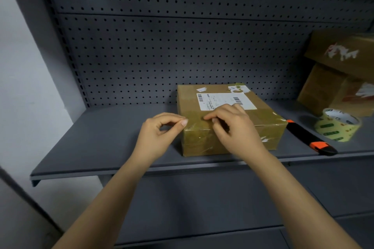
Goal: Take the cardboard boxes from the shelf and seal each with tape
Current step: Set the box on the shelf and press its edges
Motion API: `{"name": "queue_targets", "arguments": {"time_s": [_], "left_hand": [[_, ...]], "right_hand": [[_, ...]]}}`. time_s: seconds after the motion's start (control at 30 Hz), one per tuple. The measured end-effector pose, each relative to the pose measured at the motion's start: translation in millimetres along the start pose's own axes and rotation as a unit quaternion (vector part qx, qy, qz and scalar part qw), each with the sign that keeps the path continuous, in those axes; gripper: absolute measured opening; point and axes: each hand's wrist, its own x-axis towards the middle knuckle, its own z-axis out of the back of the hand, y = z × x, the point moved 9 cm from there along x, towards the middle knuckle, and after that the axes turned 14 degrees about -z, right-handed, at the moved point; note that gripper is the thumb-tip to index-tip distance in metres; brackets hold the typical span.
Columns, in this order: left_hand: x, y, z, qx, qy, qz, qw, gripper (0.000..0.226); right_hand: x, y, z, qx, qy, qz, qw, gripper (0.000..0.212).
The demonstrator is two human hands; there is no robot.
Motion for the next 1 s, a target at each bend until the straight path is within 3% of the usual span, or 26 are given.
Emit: {"name": "queue_targets", "arguments": {"time_s": [0.27,0.63,0.8,0.9,1.0], "left_hand": [[-5.5,19.8,-5.9,-0.122,-0.035,0.111,0.986,0.002],[-8.1,31.1,-22.2,-0.226,-0.042,0.144,0.962,0.012],[-4.3,14.8,-28.1,-0.165,0.034,0.055,0.984,0.01],[-3.1,0.1,-23.8,-0.017,0.064,-0.07,0.995,0.011],[-4.3,-12.9,-21.4,0.084,0.073,-0.154,0.982,0.015]], "right_hand": [[-5.2,16.4,-12.8,-0.004,0.06,0.085,0.995,0.05],[-3.3,12.5,-15.3,-0.017,0.065,0.124,0.99,0.046],[5.4,-1.6,-8.4,0.05,0.088,0.117,0.988,0.037],[5.1,-2.8,-6.5,0.057,0.093,0.119,0.987,0.037],[1.5,1.0,-8.8,0.039,0.084,0.126,0.988,0.044]]}}
